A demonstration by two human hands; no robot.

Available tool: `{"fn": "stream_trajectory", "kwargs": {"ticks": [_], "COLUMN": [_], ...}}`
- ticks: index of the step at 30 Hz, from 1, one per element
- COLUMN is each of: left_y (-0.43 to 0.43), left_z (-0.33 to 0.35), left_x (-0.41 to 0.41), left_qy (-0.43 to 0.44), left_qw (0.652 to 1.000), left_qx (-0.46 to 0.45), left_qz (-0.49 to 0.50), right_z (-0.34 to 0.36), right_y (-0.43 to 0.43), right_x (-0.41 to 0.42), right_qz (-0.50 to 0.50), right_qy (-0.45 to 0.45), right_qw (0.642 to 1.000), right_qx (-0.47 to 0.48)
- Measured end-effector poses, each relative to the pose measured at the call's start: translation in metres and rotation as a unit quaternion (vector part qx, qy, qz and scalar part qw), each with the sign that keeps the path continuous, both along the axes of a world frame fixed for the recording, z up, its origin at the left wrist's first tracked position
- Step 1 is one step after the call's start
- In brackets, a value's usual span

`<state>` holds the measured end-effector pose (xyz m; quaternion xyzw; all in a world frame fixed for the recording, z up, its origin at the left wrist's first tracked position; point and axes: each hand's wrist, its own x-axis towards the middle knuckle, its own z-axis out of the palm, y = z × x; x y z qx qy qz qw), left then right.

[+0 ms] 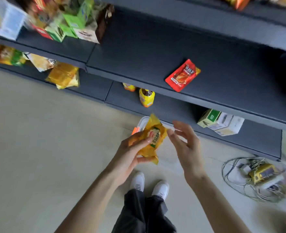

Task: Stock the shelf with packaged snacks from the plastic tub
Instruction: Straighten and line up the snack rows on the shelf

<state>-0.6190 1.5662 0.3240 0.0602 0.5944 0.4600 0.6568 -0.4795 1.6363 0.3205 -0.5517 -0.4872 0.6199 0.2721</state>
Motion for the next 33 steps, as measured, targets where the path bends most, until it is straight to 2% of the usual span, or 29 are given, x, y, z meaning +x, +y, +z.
{"fn": "stream_trajectory", "kwargs": {"ticks": [3,6,8,10,14,19,22,24,27,29,33], "left_y": [-0.004,-0.001,0.006,0.016,0.050,0.111,0.149,0.172,0.195,0.204,0.207], "left_z": [0.067,0.126,0.155,0.182,0.234,0.276,0.296,0.302,0.312,0.319,0.315], "left_x": [-0.011,-0.022,-0.031,-0.040,-0.070,-0.142,-0.185,-0.215,-0.250,-0.267,-0.305], "left_qy": [0.029,0.095,0.135,0.140,0.211,0.364,0.443,0.490,0.523,0.546,0.657], "left_qw": [0.996,0.990,0.987,0.983,0.960,0.898,0.851,0.823,0.802,0.783,0.700], "left_qx": [0.059,0.080,0.088,0.115,0.176,0.226,0.236,0.217,0.207,0.224,0.205], "left_qz": [-0.058,-0.062,-0.024,-0.003,-0.055,-0.100,-0.156,-0.185,-0.203,-0.197,-0.193], "right_z": [0.067,0.129,0.164,0.196,0.252,0.302,0.319,0.328,0.337,0.336,0.327], "right_y": [0.011,0.017,0.022,0.031,0.060,0.115,0.155,0.179,0.211,0.234,0.286], "right_x": [0.001,0.004,0.003,-0.005,-0.040,-0.093,-0.131,-0.159,-0.197,-0.213,-0.227], "right_qz": [0.089,0.150,0.165,0.153,0.130,0.179,0.227,0.273,0.313,0.316,0.225], "right_qy": [0.000,0.023,0.024,0.033,0.048,0.033,-0.051,-0.098,-0.156,-0.216,-0.326], "right_qw": [0.996,0.987,0.986,0.988,0.988,0.976,0.953,0.935,0.911,0.886,0.854], "right_qx": [-0.029,-0.044,-0.020,0.012,0.073,0.124,0.192,0.204,0.217,0.263,0.336]}}
